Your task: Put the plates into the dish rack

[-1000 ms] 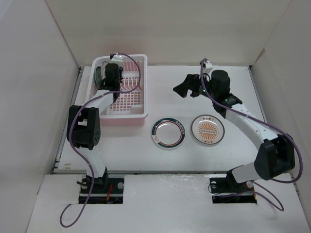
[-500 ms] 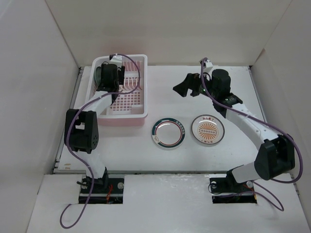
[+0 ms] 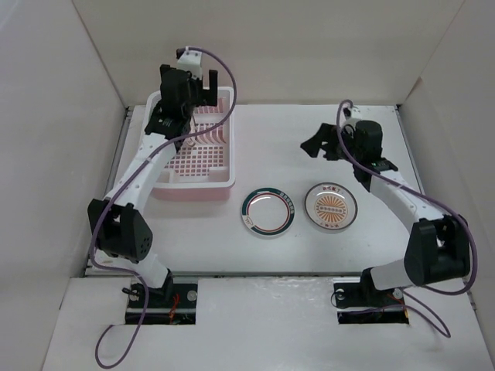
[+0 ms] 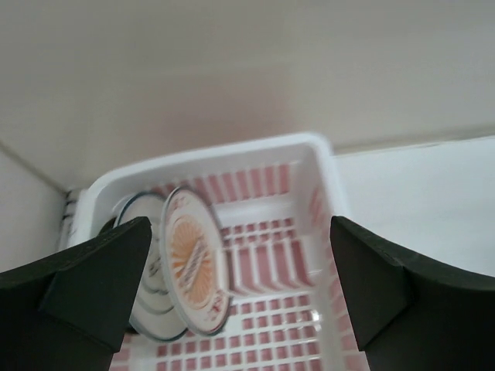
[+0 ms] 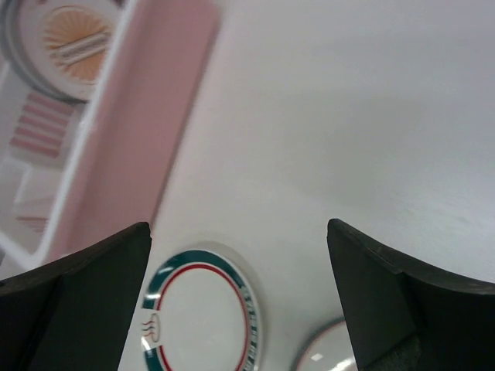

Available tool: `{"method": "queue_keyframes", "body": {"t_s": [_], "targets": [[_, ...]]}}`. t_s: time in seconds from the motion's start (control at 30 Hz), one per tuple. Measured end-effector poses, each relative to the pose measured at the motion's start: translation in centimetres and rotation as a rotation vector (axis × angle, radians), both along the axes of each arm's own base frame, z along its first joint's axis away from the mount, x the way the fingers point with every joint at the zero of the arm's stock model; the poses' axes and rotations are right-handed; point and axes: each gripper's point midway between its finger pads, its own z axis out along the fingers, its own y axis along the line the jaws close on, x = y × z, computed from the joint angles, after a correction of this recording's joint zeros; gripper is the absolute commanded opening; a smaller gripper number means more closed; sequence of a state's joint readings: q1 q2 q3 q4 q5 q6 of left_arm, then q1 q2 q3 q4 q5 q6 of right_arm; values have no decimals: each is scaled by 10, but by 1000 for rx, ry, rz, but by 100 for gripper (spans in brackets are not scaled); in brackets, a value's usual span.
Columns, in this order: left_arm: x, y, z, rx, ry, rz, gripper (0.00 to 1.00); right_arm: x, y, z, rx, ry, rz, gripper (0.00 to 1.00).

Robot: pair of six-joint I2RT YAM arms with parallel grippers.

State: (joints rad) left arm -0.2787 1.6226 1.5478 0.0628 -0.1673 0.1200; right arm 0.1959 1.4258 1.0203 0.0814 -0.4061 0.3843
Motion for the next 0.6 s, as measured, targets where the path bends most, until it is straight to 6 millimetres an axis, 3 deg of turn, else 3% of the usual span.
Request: {"method": "queue_keyframes", "body": {"t_s": [0.1,0.2,0.3,0.37,0.43,0.6], "targets": [[-10,-27,42,-68,-39,-94,100,-9,-44,-34,-13,79,-146,100],[-30,-50,65,-114,-54,-199,100,-36,-73,-59,-28,132,-263,100],[-52,-76,75,-144,-41,-325,100,-60,-92,-54,-41,115,-359,100],[-65,-99,77,-158,-27,-423,100,-73,-105,-25,-27,42,-428,100],[-75,-122,73,-168,0,-522,100,-88,-118,20,6,-95,-496,100],[-76,-174,42,-195,94,-744,100,-159,-137,139,125,-453,-577,100]]}}
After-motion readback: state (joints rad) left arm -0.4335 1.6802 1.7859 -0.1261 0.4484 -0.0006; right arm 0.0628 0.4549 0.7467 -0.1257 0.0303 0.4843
